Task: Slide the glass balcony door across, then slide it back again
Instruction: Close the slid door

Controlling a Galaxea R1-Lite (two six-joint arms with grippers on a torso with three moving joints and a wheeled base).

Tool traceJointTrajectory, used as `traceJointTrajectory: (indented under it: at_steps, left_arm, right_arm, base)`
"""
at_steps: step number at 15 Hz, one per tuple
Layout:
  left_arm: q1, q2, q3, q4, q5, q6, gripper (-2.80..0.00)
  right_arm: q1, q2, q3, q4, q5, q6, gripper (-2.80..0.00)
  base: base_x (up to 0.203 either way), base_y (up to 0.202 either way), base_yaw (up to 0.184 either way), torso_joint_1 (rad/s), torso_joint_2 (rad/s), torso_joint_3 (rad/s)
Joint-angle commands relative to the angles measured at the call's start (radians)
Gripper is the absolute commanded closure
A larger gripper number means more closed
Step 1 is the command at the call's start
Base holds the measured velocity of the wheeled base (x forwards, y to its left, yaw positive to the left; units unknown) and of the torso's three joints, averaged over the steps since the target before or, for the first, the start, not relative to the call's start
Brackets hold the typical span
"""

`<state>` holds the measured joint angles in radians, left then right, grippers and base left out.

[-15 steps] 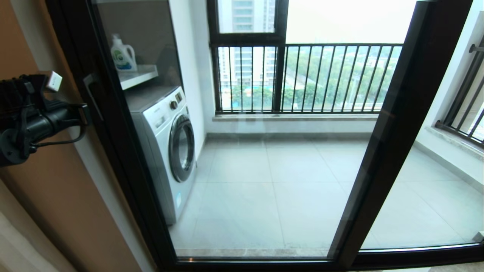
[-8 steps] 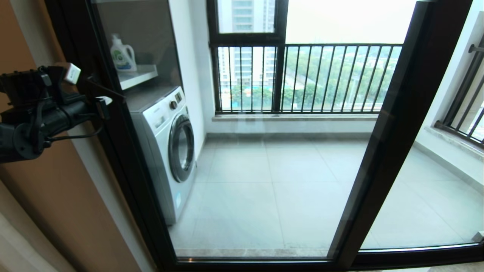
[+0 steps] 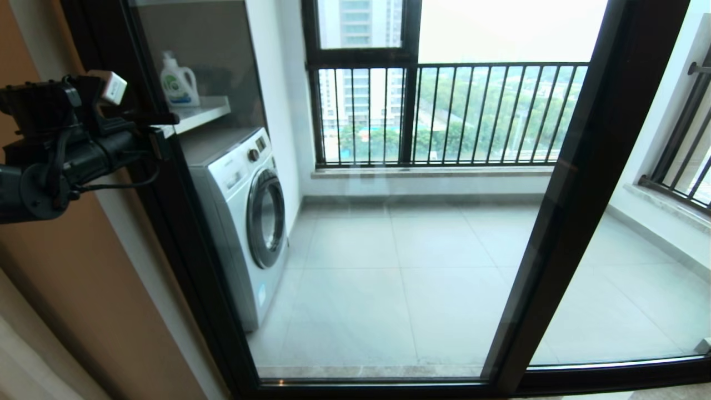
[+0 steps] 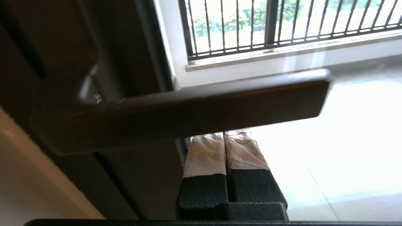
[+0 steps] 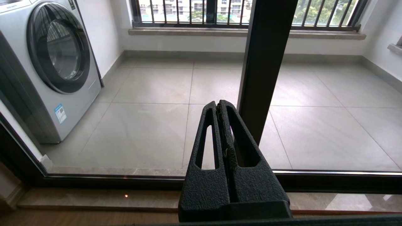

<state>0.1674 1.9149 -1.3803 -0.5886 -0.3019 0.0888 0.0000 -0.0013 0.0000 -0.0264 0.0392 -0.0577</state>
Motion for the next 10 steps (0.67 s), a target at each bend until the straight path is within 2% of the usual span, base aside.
traceJointTrajectory:
  at_steps: [1,6,8,10]
  left_arm:
    - [-0.004,-0.03,-0.04,0.027,0.0,-0.003,0.0]
    - [-0.006,-0.072,0.044,0.02,-0.001,-0.016,0.0]
    - [-0.006,-0.12,0.17,0.018,-0.005,-0.02,0.0]
    - [-0.005,-0.19,0.348,-0.004,-0.015,-0.027,0.0]
  right_arm:
    - [-0.001,0.001,0.012,-0.001,0.001,-0.001,0.0]
    - [-0.001,0.001,0.012,-0.001,0.001,-0.001,0.0]
    - [-0.001,0.001,0.012,-0.001,0.001,-0.001,0.0]
    - [0.0,0.0,0.012,-0.001,0.001,-0.001,0.0]
  base:
    - [0.0,0.0,0.0,0.0,0.0,0.0]
    - [0.0,0.0,0.0,0.0,0.0,0.0]
    - [0.0,0.0,0.0,0.0,0.0,0.0]
    - [0.0,0.0,0.0,0.0,0.0,0.0]
